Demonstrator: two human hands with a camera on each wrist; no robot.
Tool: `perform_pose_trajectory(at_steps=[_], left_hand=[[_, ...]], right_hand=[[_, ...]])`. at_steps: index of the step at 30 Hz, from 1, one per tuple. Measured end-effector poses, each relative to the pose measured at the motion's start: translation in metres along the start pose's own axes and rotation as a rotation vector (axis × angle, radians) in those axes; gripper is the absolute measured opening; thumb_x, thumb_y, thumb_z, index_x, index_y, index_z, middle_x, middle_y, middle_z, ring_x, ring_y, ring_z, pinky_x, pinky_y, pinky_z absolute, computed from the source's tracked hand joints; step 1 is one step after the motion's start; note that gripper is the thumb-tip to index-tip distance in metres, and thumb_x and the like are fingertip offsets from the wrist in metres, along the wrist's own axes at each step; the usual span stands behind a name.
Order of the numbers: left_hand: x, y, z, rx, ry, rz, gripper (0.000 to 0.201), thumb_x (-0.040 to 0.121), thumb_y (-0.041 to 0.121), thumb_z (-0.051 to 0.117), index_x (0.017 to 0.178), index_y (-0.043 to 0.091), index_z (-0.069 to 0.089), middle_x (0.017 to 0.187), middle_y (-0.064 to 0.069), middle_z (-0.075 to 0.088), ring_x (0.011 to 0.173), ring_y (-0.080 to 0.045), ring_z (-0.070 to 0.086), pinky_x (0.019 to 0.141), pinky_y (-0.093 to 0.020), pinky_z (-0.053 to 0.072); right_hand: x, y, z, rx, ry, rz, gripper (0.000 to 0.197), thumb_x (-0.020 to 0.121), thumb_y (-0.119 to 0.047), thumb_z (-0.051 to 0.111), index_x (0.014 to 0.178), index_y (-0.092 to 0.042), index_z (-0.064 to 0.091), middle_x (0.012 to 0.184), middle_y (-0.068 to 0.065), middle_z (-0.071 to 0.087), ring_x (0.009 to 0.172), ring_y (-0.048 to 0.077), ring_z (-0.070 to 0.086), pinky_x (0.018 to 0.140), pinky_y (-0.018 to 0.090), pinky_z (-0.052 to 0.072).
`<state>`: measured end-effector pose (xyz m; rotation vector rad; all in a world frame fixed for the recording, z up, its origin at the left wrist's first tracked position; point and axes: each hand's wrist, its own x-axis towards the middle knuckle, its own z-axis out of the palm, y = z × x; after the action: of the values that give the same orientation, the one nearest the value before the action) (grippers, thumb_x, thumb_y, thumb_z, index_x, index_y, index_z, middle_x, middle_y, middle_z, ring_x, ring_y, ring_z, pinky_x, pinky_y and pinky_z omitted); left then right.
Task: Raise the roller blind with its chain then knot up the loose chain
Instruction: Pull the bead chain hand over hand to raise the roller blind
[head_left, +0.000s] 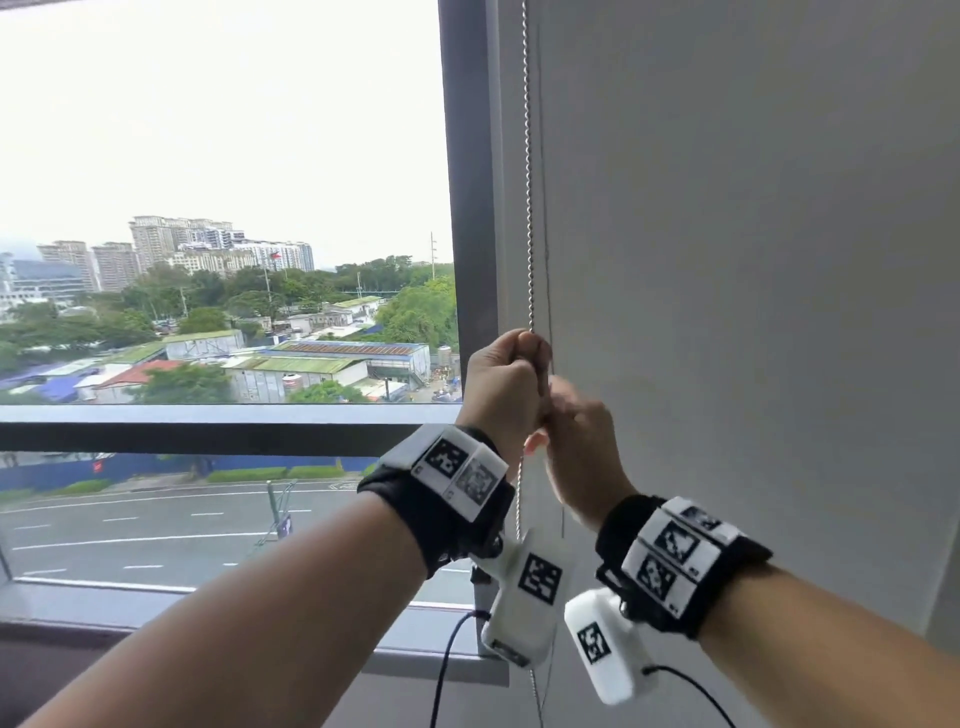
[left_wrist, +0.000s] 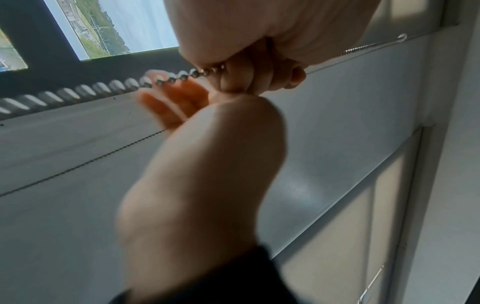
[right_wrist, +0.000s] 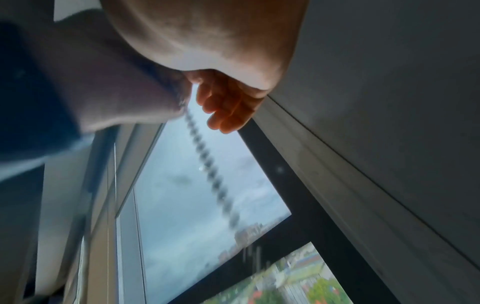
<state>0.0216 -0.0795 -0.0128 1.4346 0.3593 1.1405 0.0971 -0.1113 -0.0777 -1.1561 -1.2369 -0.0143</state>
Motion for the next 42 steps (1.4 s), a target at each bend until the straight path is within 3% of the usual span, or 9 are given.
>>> perform_pose_trajectory(at_steps=[4, 11, 17, 20, 23, 25, 28, 33, 42], left_hand=[[-0.008, -0.005, -0.001, -0.028, -0.028, -0.080, 0.039, 0.085, -0.007, 0.024, 0.058, 0.016, 0.039, 0.039, 0.008, 0.032, 0.027, -0.002, 0.027, 0.031, -0.009, 0.019], [-0.031, -0.049, -0.014, 0.102, -0.039, -0.188, 0.034, 0.091, 0.000, 0.029, 0.066, 0.014, 0.048, 0.048, 0.001, 0.030, 0.032, -0.006, 0.023, 0.038, -0.012, 0.015], [-0.051, -0.086, -0.024, 0.175, -0.087, -0.265, 0.039, 0.089, -0.004, 0.030, 0.057, 0.013, 0.046, 0.040, 0.003, 0.034, 0.034, -0.010, 0.026, 0.038, -0.017, 0.021], [-0.043, -0.084, -0.028, 0.166, -0.134, -0.272, 0.025, 0.091, -0.001, 0.041, 0.079, -0.009, 0.061, 0.061, -0.014, 0.054, 0.048, -0.018, 0.045, 0.039, -0.019, 0.038], [-0.031, -0.069, -0.031, 0.054, -0.098, -0.218, 0.024, 0.092, 0.001, 0.044, 0.103, -0.013, 0.060, 0.079, -0.017, 0.057, 0.061, -0.020, 0.050, 0.049, -0.018, 0.046], [-0.022, -0.056, -0.032, -0.008, -0.091, -0.169, 0.030, 0.096, 0.011, 0.041, 0.114, -0.004, 0.059, 0.090, -0.013, 0.066, 0.076, -0.019, 0.062, 0.073, -0.028, 0.052], [-0.009, -0.038, -0.033, -0.010, -0.099, -0.117, 0.036, 0.098, 0.018, 0.035, 0.119, -0.003, 0.055, 0.100, -0.014, 0.066, 0.094, -0.023, 0.061, 0.096, -0.042, 0.041], [0.006, -0.011, -0.029, -0.151, -0.134, -0.037, 0.037, 0.098, 0.020, 0.035, 0.118, -0.005, 0.055, 0.099, -0.016, 0.063, 0.084, -0.020, 0.061, 0.076, -0.025, 0.052], [0.011, -0.023, -0.014, -0.144, -0.164, -0.027, 0.033, 0.098, 0.025, 0.035, 0.090, 0.009, 0.062, 0.062, -0.004, 0.056, 0.052, -0.015, 0.052, 0.052, -0.025, 0.036]], right_hand=[[0.051, -0.044, -0.011, 0.044, 0.083, -0.019, 0.028, 0.079, -0.014, 0.037, 0.083, -0.016, 0.065, 0.066, 0.002, 0.062, 0.062, 0.014, 0.058, 0.057, 0.035, 0.050], [0.113, -0.103, -0.008, 0.196, 0.041, -0.003, 0.031, 0.104, -0.015, 0.032, 0.110, -0.003, 0.060, 0.070, 0.009, 0.060, 0.062, 0.023, 0.062, 0.054, 0.032, 0.054], [0.123, -0.096, 0.001, 0.226, 0.096, 0.024, 0.033, 0.102, -0.019, 0.032, 0.079, -0.017, 0.055, 0.057, -0.003, 0.042, 0.041, 0.009, 0.033, 0.042, 0.022, 0.028], [0.119, -0.081, 0.007, 0.169, 0.187, -0.041, 0.030, 0.093, -0.027, 0.032, 0.067, -0.024, 0.047, 0.054, -0.007, 0.038, 0.045, 0.011, 0.032, 0.048, 0.024, 0.025], [0.114, -0.071, 0.009, 0.164, 0.218, -0.039, 0.029, 0.090, -0.031, 0.032, 0.065, -0.024, 0.045, 0.052, -0.010, 0.036, 0.046, 0.011, 0.030, 0.050, 0.024, 0.024], [0.107, -0.060, 0.010, 0.124, 0.218, -0.050, 0.030, 0.091, -0.031, 0.032, 0.064, -0.025, 0.045, 0.052, -0.011, 0.036, 0.048, 0.011, 0.031, 0.052, 0.025, 0.025], [0.085, -0.037, 0.013, 0.065, 0.199, -0.048, 0.029, 0.091, -0.030, 0.032, 0.065, -0.027, 0.045, 0.055, -0.011, 0.038, 0.052, 0.014, 0.034, 0.055, 0.030, 0.029], [0.027, 0.007, 0.020, 0.058, 0.125, -0.004, 0.029, 0.097, -0.031, 0.036, 0.074, -0.020, 0.050, 0.061, -0.009, 0.048, 0.057, 0.013, 0.042, 0.058, 0.041, 0.038], [-0.043, 0.051, 0.027, 0.163, 0.016, 0.168, 0.030, 0.099, -0.022, 0.034, 0.070, -0.022, 0.042, 0.056, -0.009, 0.032, 0.046, 0.008, 0.026, 0.041, 0.023, 0.024]])
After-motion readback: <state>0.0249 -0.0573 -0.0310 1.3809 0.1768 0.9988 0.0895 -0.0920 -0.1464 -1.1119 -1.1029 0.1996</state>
